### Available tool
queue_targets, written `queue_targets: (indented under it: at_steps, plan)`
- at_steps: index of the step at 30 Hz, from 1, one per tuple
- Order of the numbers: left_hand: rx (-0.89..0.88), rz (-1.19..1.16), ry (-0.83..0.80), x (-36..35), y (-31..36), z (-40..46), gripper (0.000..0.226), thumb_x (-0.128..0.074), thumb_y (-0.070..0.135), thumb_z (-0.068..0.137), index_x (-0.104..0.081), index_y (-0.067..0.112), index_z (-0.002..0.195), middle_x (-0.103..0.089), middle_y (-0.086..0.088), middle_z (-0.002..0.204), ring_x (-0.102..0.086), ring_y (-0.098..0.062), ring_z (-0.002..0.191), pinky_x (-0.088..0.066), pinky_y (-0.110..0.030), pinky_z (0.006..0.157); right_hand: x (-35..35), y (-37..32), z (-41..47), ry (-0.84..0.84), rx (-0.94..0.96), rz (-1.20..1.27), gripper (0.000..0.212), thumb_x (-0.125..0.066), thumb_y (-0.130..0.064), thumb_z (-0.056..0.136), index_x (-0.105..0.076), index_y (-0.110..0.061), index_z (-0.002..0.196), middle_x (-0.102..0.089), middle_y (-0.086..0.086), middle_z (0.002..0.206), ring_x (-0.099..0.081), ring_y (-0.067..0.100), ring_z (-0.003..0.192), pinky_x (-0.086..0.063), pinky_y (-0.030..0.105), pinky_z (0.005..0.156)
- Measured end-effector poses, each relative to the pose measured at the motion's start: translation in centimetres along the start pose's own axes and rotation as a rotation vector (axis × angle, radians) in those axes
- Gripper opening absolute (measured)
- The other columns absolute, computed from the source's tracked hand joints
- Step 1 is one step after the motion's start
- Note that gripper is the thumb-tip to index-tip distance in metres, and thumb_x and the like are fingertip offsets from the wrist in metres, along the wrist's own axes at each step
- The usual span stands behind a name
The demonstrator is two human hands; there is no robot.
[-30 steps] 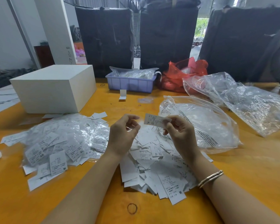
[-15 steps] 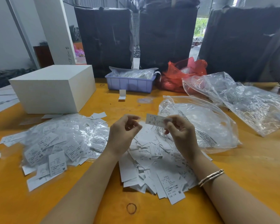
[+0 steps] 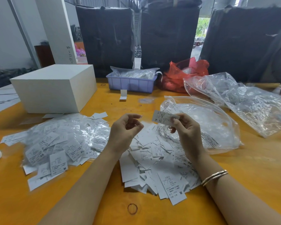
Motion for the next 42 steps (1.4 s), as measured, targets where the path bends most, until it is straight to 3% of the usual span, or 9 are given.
queue_targets:
  at_steps: [11,18,21,27,30,34,38,42]
  plan:
    - [-0.022,0.033,-0.026,-0.07,-0.1,0.0,0.028,-0.07,0.0,0.08,-0.064,0.023,0.095,-0.063,0.004,0.077,-0.058,-0.001,0.07,-0.052,-0.016,0.07,0.04,0.16,-0.05,-0.06,0.064,-0.111,0.023,-0.054,0.003,0.089,-0.063,-0.016,0.081,-0.065,0.005,0.076,-0.055,0.01,0.059,-0.05,0.026,0.055]
    - [-0.003,0.061,-0.054,-0.1,-0.38,0.04,0.025,-0.066,0.004,0.084,-0.066,0.027,0.096,-0.067,0.004,0.086,-0.06,-0.001,0.079,-0.05,-0.014,0.074,-0.11,0.13,-0.04,-0.107,0.033,-0.045,0.017,-0.051,0.006,0.09,-0.06,-0.006,0.083,-0.064,0.0,0.075,-0.057,0.009,0.059,-0.05,0.02,0.056]
    - [0.006,0.071,-0.063,-0.24,-0.31,0.04,0.02,-0.064,0.009,0.087,-0.069,0.028,0.091,-0.07,0.01,0.092,-0.062,0.004,0.083,-0.051,-0.014,0.076,-0.21,0.15,-0.12,-0.138,0.023,-0.032,0.021,-0.051,0.008,0.089,-0.061,-0.01,0.083,-0.064,-0.005,0.074,-0.057,0.008,0.06,-0.051,0.02,0.057]
    - [0.021,0.108,-0.07,-0.17,-0.27,0.05,0.013,-0.064,0.017,0.087,-0.069,0.029,0.085,-0.069,0.01,0.081,-0.06,0.005,0.073,-0.051,-0.015,0.071,-0.47,0.26,-0.19,-0.214,0.002,-0.022,0.021,-0.049,0.009,0.09,-0.064,-0.006,0.094,-0.065,0.007,0.082,-0.057,0.006,0.06,-0.05,0.019,0.056]
    - [0.077,0.017,-0.052,-0.13,-0.24,0.09,0.009,-0.067,0.016,0.084,-0.07,0.024,0.083,-0.07,0.01,0.075,-0.062,0.005,0.07,-0.048,-0.01,0.066,-0.34,0.25,-0.08,-0.144,-0.043,0.075,0.026,-0.048,0.009,0.09,-0.065,-0.011,0.09,-0.067,-0.003,0.076,-0.055,0.008,0.059,-0.049,0.019,0.056]
    - [0.125,-0.101,-0.026,-0.04,-0.09,0.2,0.009,-0.07,0.011,0.081,-0.071,0.02,0.083,-0.071,0.011,0.073,-0.063,0.002,0.071,-0.048,-0.01,0.065,0.19,0.04,0.39,-0.014,-0.072,0.174,0.025,-0.047,0.007,0.09,-0.065,-0.01,0.089,-0.067,-0.004,0.074,-0.051,0.011,0.055,-0.048,0.019,0.055]
    - [0.115,-0.075,-0.014,-0.03,-0.04,0.08,0.013,-0.071,0.009,0.079,-0.07,0.022,0.082,-0.07,0.001,0.083,-0.062,-0.007,0.079,-0.052,-0.014,0.073,0.15,-0.25,0.25,-0.029,-0.049,0.149,0.02,-0.05,0.005,0.087,-0.063,-0.01,0.085,-0.065,-0.004,0.073,-0.05,0.009,0.054,-0.046,0.018,0.054]
    - [0.091,-0.038,-0.013,-0.06,0.03,0.06,0.015,-0.072,0.008,0.079,-0.07,0.022,0.083,-0.069,0.005,0.08,-0.061,-0.001,0.074,-0.05,-0.011,0.069,0.05,-0.36,-0.01,-0.071,-0.019,0.109,0.02,-0.05,0.002,0.086,-0.064,-0.012,0.086,-0.064,-0.005,0.073,-0.051,0.007,0.055,-0.045,0.015,0.053]
Point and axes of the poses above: each hand's wrist, its own z-axis towards the middle knuckle, its own x-axis out of the back of the hand, y = z × x, the point moved 2 cm from there along z, towards the middle knuckle
